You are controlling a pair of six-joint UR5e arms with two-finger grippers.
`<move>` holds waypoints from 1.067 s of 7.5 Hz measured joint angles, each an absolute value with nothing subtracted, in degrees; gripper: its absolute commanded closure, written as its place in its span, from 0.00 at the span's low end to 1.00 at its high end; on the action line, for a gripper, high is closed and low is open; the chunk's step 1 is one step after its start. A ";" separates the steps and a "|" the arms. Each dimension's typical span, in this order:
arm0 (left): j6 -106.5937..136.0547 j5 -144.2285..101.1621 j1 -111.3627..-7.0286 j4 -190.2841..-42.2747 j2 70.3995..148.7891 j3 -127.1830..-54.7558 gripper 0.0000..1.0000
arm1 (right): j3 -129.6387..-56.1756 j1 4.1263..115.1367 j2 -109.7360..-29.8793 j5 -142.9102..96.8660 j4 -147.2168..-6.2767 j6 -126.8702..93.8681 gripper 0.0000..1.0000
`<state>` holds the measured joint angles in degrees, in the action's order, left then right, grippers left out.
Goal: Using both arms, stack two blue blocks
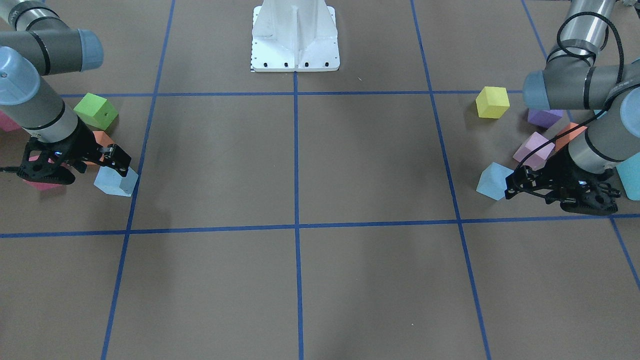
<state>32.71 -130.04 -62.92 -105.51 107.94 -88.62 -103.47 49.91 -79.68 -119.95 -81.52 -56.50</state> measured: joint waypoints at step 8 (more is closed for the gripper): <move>32.76 -129.99 -62.54 -105.67 107.61 -88.59 0.01 | -97.79 48.32 -79.40 -118.62 -75.27 -55.49 0.00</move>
<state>32.76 -129.99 -62.54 -105.67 107.61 -88.59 -97.79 48.32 -79.40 -118.62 -75.27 -55.49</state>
